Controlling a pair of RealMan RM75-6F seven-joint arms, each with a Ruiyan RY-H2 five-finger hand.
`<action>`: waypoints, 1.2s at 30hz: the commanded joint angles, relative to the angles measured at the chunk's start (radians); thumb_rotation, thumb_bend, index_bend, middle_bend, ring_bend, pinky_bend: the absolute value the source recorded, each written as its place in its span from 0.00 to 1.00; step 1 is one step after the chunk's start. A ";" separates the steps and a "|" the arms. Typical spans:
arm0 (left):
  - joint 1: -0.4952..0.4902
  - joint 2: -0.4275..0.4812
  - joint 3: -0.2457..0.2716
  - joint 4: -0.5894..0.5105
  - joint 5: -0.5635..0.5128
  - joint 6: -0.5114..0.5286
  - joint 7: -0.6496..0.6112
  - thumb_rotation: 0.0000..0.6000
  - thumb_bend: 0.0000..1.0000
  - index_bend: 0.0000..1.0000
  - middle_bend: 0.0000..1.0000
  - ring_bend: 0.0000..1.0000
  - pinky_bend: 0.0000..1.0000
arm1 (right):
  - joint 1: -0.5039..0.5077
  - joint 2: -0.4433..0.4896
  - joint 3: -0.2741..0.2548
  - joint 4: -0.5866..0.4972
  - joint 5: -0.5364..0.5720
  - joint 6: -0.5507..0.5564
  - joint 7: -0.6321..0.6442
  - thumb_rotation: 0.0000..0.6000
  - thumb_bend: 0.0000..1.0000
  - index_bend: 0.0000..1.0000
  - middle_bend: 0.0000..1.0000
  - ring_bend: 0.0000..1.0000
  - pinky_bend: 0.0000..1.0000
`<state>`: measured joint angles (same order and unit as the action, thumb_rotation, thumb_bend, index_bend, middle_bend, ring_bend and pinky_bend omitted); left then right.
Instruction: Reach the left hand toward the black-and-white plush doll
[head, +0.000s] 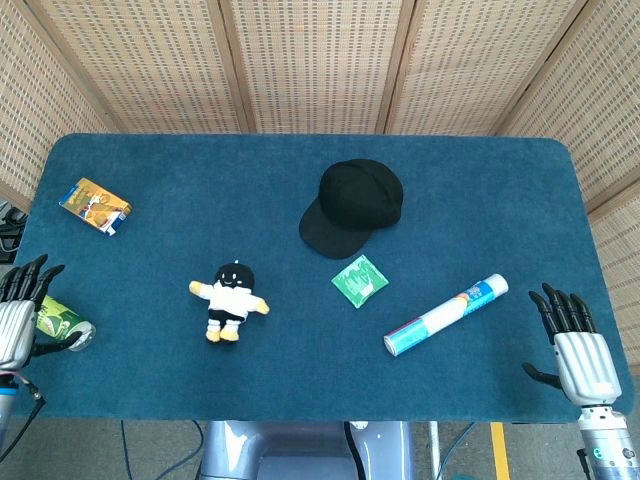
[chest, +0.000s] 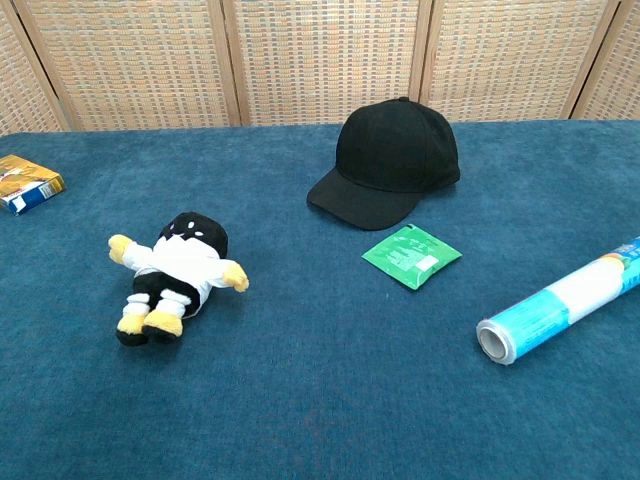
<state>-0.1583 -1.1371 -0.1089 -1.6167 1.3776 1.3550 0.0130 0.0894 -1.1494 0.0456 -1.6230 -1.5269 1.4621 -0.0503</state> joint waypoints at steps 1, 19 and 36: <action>-0.070 0.026 -0.038 -0.044 -0.064 -0.098 0.046 1.00 0.21 0.22 0.00 0.00 0.00 | 0.001 0.000 0.000 0.000 0.001 -0.003 0.002 1.00 0.09 0.00 0.00 0.00 0.03; -0.377 -0.075 -0.104 -0.009 -0.435 -0.472 0.297 1.00 0.36 0.35 0.00 0.00 0.00 | 0.001 0.007 -0.001 -0.001 -0.001 -0.003 0.035 1.00 0.09 0.00 0.00 0.00 0.03; -0.485 -0.216 -0.055 0.038 -0.599 -0.462 0.416 1.00 0.36 0.36 0.00 0.00 0.00 | 0.003 0.013 0.000 0.005 0.002 -0.009 0.077 1.00 0.09 0.00 0.00 0.00 0.03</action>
<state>-0.6385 -1.3451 -0.1668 -1.5861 0.7848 0.8896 0.4285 0.0925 -1.1366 0.0454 -1.6177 -1.5250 1.4534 0.0262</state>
